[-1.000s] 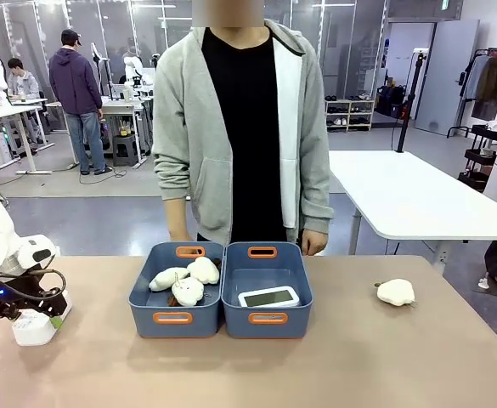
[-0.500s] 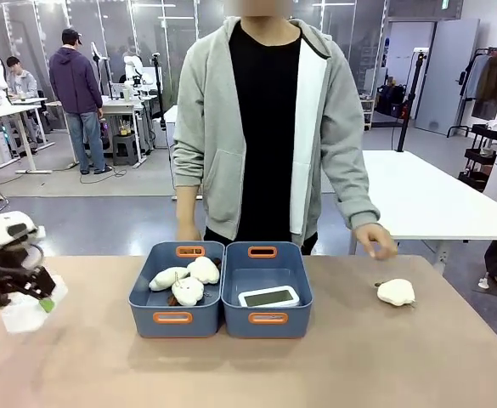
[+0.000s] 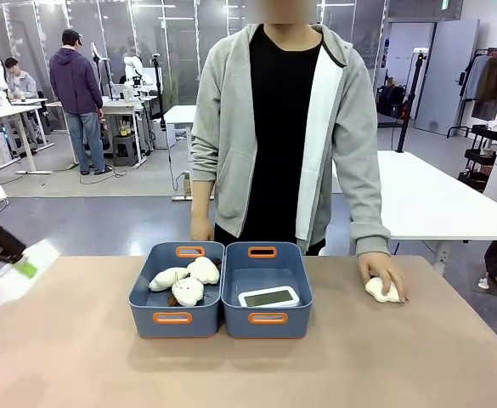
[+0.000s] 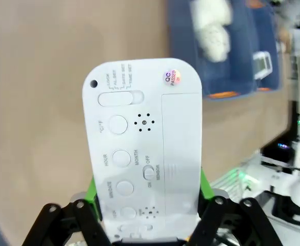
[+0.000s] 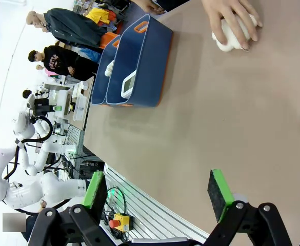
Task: Sort the digital clocks into the basket.
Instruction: Pick up the Digital clock from the table and place it into the empty Plastic storage basket.
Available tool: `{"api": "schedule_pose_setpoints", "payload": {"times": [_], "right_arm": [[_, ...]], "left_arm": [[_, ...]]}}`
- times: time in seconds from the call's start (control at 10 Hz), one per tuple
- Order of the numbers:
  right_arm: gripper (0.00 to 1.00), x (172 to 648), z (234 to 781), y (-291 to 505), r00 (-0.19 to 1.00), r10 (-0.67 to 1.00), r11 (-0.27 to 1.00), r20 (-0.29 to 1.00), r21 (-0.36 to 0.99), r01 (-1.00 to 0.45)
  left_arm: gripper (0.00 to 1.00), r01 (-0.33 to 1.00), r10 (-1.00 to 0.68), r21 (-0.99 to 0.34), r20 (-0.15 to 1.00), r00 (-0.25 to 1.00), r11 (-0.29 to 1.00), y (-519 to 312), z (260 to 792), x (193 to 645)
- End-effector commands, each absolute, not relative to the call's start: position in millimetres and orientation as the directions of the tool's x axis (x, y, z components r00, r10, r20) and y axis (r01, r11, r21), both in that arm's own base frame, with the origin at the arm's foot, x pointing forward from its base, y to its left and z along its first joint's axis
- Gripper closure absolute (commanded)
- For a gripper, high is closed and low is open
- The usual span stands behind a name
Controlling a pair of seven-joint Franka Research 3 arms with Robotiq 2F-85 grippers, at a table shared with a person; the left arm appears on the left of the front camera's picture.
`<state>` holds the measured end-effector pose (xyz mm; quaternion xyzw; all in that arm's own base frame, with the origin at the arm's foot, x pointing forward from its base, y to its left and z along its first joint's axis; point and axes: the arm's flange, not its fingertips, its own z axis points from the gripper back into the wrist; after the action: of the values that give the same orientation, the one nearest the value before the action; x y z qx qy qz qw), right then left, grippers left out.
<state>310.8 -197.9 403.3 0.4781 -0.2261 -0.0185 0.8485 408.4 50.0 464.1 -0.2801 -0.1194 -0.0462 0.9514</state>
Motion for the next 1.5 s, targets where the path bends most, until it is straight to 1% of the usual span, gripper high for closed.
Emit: {"api": "schedule_pose_setpoints", "payload": {"times": [0.0, 0.1, 0.2, 0.4, 0.5, 0.6, 0.7, 0.8, 0.9, 1.0, 1.1, 1.2, 1.4], "right_arm": [[0.0, 310.9, 404.5, -196.7, 0.899, -0.246, 0.541, 0.362, 0.821, -0.183], [0.0, 310.9, 404.5, -196.7, 0.899, -0.246, 0.541, 0.362, 0.821, -0.183], [0.0, 310.9, 404.5, -196.7, 0.899, -0.246, 0.541, 0.362, 0.821, -0.183], [0.0, 310.9, 404.5, -196.7, 0.899, -0.246, 0.541, 0.362, 0.821, -0.183], [0.0, 310.9, 404.5, -196.7, 0.899, -0.246, 0.541, 0.362, 0.821, -0.183], [0.0, 310.9, 404.5, -196.7, 0.899, -0.246, 0.541, 0.362, 0.821, -0.183], [0.0, 310.9, 404.5, -196.7, 0.899, -0.246, 0.541, 0.362, 0.821, -0.183], [0.0, 310.9, 404.5, -196.7, 0.899, -0.246, 0.541, 0.362, 0.821, -0.183], [0.0, 310.9, 404.5, -196.7, 0.899, -0.246, 0.541, 0.362, 0.821, -0.183], [0.0, 310.9, 404.5, -196.7, 0.899, -0.246, 0.541, 0.362, 0.821, -0.183], [0.0, 310.9, 404.5, -196.7, 0.899, -0.246, 0.541, 0.362, 0.821, -0.183], [0.0, 310.9, 404.5, -196.7, 0.899, -0.246, 0.541, 0.362, 0.821, -0.183], [0.0, 310.9, 404.5, -196.7, 0.899, -0.246, 0.541, 0.362, 0.821, -0.183]], "left_arm": [[0.8, 0.361, -0.135, -0.651, 0.371, 0.919, 0.668, 14.4, 471.0, 409.3], [0.8, 0.41, -0.142, -0.657, 0.421, 0.896, 0.633, -9.4, 482.9, 410.7], [0.8, 0.437, -0.15, -0.647, 0.449, 0.881, 0.625, -29.5, 486.3, 418.8], [0.8, 0.481, -0.149, -0.638, 0.502, 0.852, 0.601, -74.7, 484.0, 437.8], [0.8, 0.496, -0.131, -0.626, 0.535, 0.834, 0.602, -95.4, 484.3, 450.7], [0.8, 0.479, -0.104, -0.626, 0.538, 0.836, 0.615, -109.0, 491.3, 454.9], [0.8, 0.48, -0.133, -0.634, 0.514, 0.847, 0.606, -85.9, 509.8, 444.0], [0.8, 0.475, -0.194, -0.609, 0.469, 0.861, 0.635, -27.0, 533.2, 416.8], [0.8, 0.42, -0.072, -0.715, 0.462, 0.884, 0.558, 50.8, 557.9, 383.7], [0.8, 0.431, 0.085, -0.736, 0.547, 0.833, 0.522, 122.5, 569.2, 343.2], [0.8, 0.416, 0.165, -0.742, 0.568, 0.806, 0.526, 162.0, 567.1, 315.7], [0.8, 0.375, 0.23, -0.755, 0.56, 0.796, 0.537, 184.2, 560.7, 298.8], [0.8, 0.327, 0.309, -0.769, 0.551, 0.775, 0.549, 202.4, 545.0, 282.4]]}}
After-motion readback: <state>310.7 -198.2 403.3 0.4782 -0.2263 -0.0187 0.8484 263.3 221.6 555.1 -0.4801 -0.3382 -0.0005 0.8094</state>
